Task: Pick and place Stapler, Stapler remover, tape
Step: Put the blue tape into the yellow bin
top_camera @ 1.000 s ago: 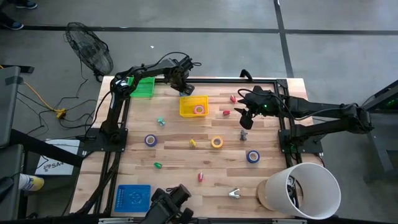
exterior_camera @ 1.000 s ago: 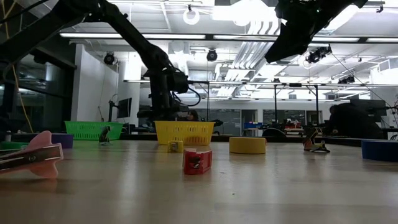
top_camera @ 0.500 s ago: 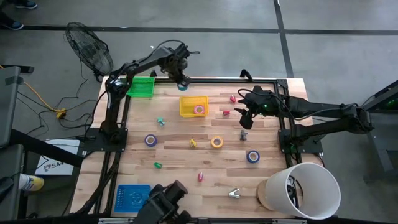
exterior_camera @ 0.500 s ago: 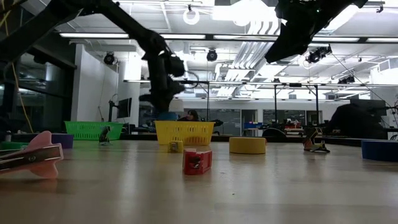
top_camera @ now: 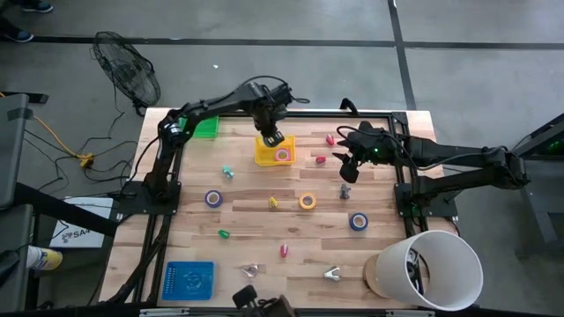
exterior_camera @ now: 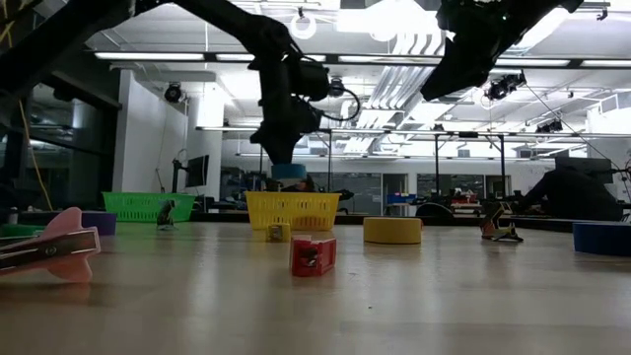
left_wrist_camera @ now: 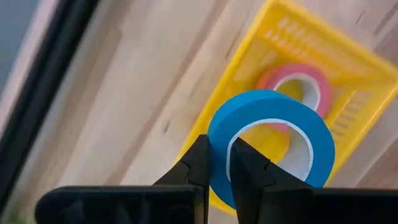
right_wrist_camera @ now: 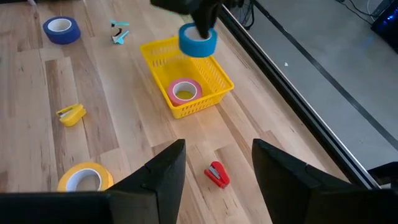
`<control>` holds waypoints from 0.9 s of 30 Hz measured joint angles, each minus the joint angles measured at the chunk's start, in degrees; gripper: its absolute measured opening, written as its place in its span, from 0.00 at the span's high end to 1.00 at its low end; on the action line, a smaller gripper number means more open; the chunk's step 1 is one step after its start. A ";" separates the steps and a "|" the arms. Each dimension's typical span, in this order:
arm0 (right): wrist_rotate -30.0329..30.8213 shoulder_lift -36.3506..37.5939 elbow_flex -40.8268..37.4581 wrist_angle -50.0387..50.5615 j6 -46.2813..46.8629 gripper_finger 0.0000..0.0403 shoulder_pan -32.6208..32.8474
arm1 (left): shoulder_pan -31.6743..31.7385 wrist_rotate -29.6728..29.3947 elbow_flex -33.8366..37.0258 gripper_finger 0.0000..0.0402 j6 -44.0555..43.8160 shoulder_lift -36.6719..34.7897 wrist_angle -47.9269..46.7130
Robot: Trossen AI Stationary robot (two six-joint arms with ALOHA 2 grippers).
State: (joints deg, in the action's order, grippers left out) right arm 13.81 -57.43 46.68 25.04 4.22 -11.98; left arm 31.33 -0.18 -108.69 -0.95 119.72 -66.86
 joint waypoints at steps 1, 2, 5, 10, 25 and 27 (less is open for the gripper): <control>-0.01 0.00 0.00 0.00 0.12 0.56 -0.01 | -0.07 -0.55 0.45 0.93 -0.46 0.00 -0.73; -0.01 0.01 0.00 0.00 0.20 0.56 0.00 | -0.25 -0.66 0.95 0.93 -0.77 0.00 -1.12; -0.01 0.00 0.00 0.00 0.21 0.56 -0.01 | -0.39 -0.51 3.20 0.93 -0.83 0.00 -1.28; -0.01 0.00 0.00 0.00 0.21 0.56 0.00 | -1.05 -0.10 6.94 0.93 -0.83 0.02 0.04; -0.03 0.00 0.00 0.15 -0.18 0.56 0.00 | -1.49 -2.36 9.93 0.89 2.32 0.04 3.83; -0.03 0.00 0.00 0.16 -0.18 0.56 0.00 | -1.49 -2.34 9.93 0.86 2.90 0.04 3.87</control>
State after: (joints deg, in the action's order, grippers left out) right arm 13.78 -57.43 46.68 25.20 4.03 -11.98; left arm 29.85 -2.52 -98.76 1.95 119.77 -62.99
